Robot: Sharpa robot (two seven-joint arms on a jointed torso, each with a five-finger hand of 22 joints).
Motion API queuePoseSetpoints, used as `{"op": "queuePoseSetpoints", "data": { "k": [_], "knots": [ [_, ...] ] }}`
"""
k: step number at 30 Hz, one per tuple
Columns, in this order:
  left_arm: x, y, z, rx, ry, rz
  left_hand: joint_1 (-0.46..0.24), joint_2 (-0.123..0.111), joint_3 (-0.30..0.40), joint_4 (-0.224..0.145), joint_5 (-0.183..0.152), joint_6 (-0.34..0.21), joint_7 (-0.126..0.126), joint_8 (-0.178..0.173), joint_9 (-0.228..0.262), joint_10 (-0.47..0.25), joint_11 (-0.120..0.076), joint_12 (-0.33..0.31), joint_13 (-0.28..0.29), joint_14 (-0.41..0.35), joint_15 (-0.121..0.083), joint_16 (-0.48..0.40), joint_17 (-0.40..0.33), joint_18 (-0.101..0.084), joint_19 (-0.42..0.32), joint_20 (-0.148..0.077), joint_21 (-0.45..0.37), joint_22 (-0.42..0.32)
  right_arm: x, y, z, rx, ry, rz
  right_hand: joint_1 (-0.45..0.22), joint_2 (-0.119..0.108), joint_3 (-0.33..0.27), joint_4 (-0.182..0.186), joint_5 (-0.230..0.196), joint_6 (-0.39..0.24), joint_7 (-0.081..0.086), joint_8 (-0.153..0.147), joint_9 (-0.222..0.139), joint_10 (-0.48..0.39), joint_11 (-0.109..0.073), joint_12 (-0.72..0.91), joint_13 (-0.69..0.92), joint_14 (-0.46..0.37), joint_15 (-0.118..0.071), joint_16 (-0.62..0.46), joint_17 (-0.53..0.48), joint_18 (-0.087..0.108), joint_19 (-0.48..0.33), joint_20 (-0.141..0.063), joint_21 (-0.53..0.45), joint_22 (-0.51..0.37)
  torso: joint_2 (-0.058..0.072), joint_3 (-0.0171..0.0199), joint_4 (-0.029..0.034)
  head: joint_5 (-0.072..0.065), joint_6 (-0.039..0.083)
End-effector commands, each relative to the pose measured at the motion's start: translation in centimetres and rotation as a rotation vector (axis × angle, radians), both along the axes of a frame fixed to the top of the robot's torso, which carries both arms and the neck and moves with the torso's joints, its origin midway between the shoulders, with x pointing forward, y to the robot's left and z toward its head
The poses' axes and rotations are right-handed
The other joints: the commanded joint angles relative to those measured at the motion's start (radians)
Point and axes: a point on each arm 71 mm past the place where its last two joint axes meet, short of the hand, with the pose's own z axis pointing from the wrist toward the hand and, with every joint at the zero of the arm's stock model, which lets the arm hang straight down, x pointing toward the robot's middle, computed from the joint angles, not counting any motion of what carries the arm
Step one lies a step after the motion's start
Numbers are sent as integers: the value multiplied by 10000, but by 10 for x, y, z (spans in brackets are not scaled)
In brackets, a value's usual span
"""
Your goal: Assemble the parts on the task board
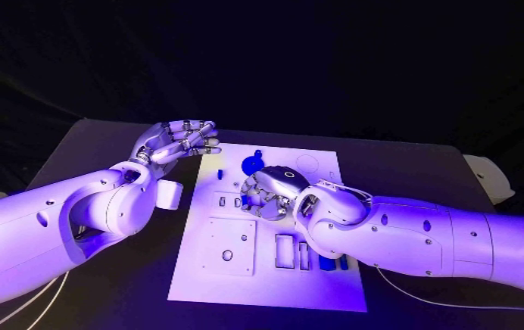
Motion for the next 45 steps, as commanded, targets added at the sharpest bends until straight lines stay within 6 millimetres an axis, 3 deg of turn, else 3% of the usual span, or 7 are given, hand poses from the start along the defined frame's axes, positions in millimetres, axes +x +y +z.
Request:
{"op": "queuePoseSetpoints", "data": {
  "k": [1, 20, 26, 36, 38, 42, 45],
  "knots": [
    [-1, -2, 1, -61, -83, -200, -35, -94, 50, -10, -25, 29, 98, -1, -5, 60, 20, -38, -11, 31, -9, -67, 9, 140, 93, 1, -60, -14, 0, -1, -8, -511, 181, 28, -139, -14, -18, 52, -28, 119, -126, -14, 7, 930, -21, -30, 2470, 949, -49, 17, 2272, -144, 1028, -50, 54, 2630, 0, -7, -3, 6, -3],
    [0, -1, 1, -51, -79, -177, -45, -105, 60, -9, -27, 13, 102, -16, -11, 47, 24, -58, -15, 32, -8, -79, 22, 139, 97, 2, -64, -21, 0, -2, -8, -566, 73, 25, -473, -449, -97, 177, -120, -641, 224, -505, -173, 734, 284, -256, 2247, 935, 206, 1, 2206, -144, 1028, 155, 54, 2630, -1, 1, 1, -8, 2],
    [0, -1, 1, -48, -76, -171, -45, -105, 60, -9, -27, 13, 102, -16, -11, 47, 24, -58, -15, 32, -8, -79, 22, 139, 97, 2, -64, -21, 0, -2, -7, -485, -15, 4, -686, -542, -225, 379, -494, -754, 293, -635, -213, 671, 361, -323, 2182, 931, 287, -3, 2190, -144, 1028, 247, 54, 2630, -1, 1, 2, -16, 7],
    [0, -1, 1, -31, -68, -166, -45, -105, 60, -9, -27, 13, 102, -16, -11, 47, 24, -58, -15, 32, -8, -79, 22, 139, 97, 2, -64, -21, -1, -3, -3, -134, -371, -63, -1023, -878, -1359, 1074, -599, -1330, 438, -1025, -312, 440, 493, -570, 1941, 911, 398, -22, 2110, -144, 1028, 349, 54, 2630, -4, 1, -3, -20, 20],
    [0, -1, 1, 59, -71, -170, -46, -109, 68, -13, -27, 11, 101, -22, -13, 45, 25, -65, -16, 34, -7, -84, 31, 140, 100, 2, -66, -26, -3, -4, 0, 191, -639, -98, -609, -617, -2369, 1432, -606, -1510, 536, -1211, -400, 362, 594, -645, 1863, 903, 494, -28, 2079, -144, 1028, 447, 54, 2630, -5, 4, 7, -21, 24],
    [1, 0, 0, 378, -117, -178, -137, -153, 83, 13, -38, 84, 51, -8, -5, 197, -39, -41, -1, 416, -119, 83, 188, 156, 397, -104, 94, 21, -6, -8, 8, 857, -1108, -69, -341, -371, -3068, 1463, -605, -1611, 591, -1333, -470, 307, 634, -700, 1802, 897, 526, -34, 2051, -144, 1028, 485, 54, 2630, -7, 12, 10, -21, 14],
    [2, 0, -2, 959, -113, -301, -325, -218, 74, 112, -50, 370, -88, 116, 55, 958, -274, 216, 97, 1240, -397, 520, 521, 169, 991, -368, 472, 169, -10, -17, 18, 1708, -1501, 47, 27, -168, -3201, 1417, -281, -1548, 587, -1343, -489, 287, 638, -717, 1780, 884, 536, -48, 1993, -136, 1009, 498, 27, 2607, -19, 11, -2, 0, 31]
  ]
}}
